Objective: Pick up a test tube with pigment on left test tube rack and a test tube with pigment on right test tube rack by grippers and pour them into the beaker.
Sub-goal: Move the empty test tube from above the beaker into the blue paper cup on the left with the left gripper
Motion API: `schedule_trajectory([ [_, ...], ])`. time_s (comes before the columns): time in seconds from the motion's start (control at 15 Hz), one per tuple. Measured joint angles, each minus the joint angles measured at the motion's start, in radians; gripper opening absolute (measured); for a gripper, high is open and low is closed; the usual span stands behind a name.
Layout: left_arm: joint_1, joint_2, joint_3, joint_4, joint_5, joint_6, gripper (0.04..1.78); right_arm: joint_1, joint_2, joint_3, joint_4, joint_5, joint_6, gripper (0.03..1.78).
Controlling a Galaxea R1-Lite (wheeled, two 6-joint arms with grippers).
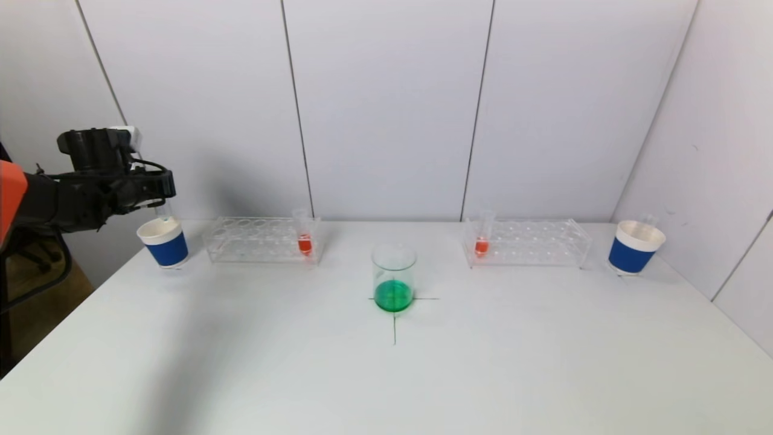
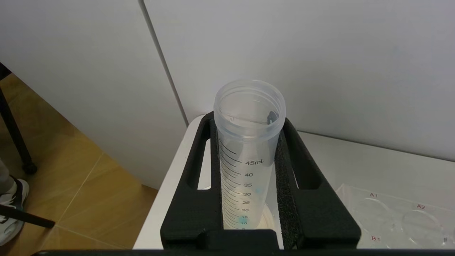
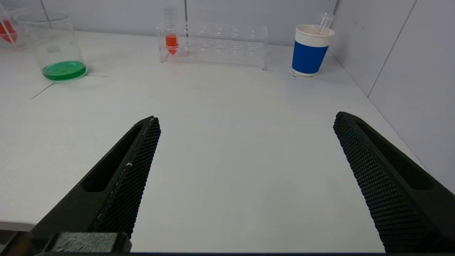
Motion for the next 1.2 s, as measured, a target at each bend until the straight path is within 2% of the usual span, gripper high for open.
schedule_trajectory([
  [1.2,0.037,-0.001,0.207,-0.177,-0.006,-0.001,0.44,0.000,0.000,0.000,0.000,0.000,0.000,1.77],
])
